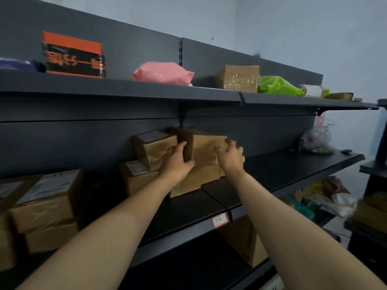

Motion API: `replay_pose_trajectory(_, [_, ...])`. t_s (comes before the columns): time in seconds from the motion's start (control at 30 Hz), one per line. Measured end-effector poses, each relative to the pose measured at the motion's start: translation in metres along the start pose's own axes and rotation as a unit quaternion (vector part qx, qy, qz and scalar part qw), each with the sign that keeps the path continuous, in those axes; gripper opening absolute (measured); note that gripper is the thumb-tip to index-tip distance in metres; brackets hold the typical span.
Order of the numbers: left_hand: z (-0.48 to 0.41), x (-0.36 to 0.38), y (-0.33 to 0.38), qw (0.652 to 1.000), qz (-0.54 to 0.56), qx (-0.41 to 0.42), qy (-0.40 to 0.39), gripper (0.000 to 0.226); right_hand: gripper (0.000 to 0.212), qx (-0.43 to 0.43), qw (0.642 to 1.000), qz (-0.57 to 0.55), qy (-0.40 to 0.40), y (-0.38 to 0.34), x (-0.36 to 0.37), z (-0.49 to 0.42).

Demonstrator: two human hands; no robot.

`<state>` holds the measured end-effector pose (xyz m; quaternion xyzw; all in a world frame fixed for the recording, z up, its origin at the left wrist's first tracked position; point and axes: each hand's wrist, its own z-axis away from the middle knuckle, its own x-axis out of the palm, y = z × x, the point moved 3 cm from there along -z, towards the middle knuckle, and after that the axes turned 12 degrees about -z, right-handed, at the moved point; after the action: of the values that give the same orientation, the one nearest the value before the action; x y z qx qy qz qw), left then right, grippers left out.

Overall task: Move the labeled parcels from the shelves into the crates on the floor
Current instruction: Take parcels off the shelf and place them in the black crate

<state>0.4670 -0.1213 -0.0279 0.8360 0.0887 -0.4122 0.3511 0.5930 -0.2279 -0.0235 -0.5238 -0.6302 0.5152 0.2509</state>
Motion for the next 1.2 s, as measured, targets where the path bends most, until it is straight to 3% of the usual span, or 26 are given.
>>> replay_pose_trajectory(0.13, [-0.024,0.027,0.012,0.998,0.043,-0.045,-0.015,0.081,0.064,0.099,0.988,-0.122,0.000,0.015,-0.002,-0.042])
replay_pose_trajectory(0.23, [-0.038,0.033,0.012,0.996,0.061,-0.070,-0.009,0.083,0.082,0.210,0.943,-0.254,-0.049,0.022,0.005,-0.056])
replay_pose_trajectory(0.33, [-0.043,0.036,0.013,0.995,0.068,-0.073,-0.013,0.082,0.105,0.307,0.896,-0.307,-0.088,0.024,0.012,-0.059])
replay_pose_trajectory(0.43, [-0.042,0.038,0.013,0.993,0.089,-0.069,-0.021,0.083,0.102,0.351,0.858,-0.360,-0.104,0.021,0.018,-0.061])
replay_pose_trajectory(0.53, [-0.037,0.037,0.014,0.992,0.108,-0.062,-0.034,0.085,0.077,0.347,0.843,-0.396,-0.108,0.020,0.022,-0.063])
replay_pose_trajectory(0.7, [-0.022,0.025,0.018,0.993,0.111,-0.025,-0.037,0.079,0.051,0.282,0.848,-0.437,-0.100,0.014,0.017,-0.048])
replay_pose_trajectory(0.9, [0.013,-0.002,0.026,0.994,0.107,0.016,-0.034,0.072,0.068,0.189,0.846,-0.497,-0.046,0.003,0.001,-0.005])
replay_pose_trajectory(1.07, [0.062,-0.032,0.020,0.989,0.139,0.032,-0.047,0.070,0.064,0.169,0.861,-0.480,0.030,-0.010,-0.018,0.054])
replay_pose_trajectory(1.2, [0.108,-0.065,0.004,0.977,0.199,0.014,-0.077,0.062,0.060,0.168,0.862,-0.478,0.026,-0.025,-0.017,0.117])
